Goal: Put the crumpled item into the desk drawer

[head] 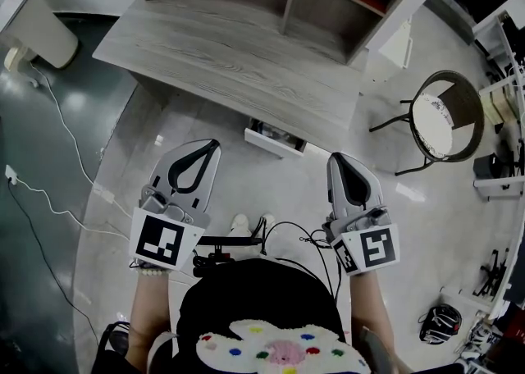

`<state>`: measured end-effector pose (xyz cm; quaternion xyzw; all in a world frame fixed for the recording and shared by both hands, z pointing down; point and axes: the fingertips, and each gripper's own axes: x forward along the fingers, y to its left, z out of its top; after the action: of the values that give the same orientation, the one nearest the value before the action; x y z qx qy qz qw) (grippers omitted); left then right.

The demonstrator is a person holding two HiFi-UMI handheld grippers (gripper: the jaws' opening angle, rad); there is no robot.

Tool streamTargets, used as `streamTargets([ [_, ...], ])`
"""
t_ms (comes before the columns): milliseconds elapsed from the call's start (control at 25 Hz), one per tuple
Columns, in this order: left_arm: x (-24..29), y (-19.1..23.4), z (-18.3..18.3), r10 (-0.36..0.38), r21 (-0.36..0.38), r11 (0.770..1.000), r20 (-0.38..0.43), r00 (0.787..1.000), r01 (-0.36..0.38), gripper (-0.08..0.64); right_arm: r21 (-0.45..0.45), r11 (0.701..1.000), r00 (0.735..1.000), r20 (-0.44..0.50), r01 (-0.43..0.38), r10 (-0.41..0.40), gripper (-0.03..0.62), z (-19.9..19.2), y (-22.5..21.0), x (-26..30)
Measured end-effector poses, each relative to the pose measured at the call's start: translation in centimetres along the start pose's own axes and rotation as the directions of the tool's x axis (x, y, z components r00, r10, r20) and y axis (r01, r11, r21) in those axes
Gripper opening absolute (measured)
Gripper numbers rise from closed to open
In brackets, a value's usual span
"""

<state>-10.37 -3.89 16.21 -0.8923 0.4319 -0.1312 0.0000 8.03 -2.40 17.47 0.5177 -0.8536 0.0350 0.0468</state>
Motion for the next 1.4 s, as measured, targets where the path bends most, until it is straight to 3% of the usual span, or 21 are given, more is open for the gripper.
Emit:
streamTargets([
  [1400,0.81,0.18,0.22,-0.004,-0.028,1.0,0.012,1.0,0.005,0.008,0.021,1.0,1.0,-0.021,-0.008,0.009,0.008,-0.34,-0.27,0.71],
])
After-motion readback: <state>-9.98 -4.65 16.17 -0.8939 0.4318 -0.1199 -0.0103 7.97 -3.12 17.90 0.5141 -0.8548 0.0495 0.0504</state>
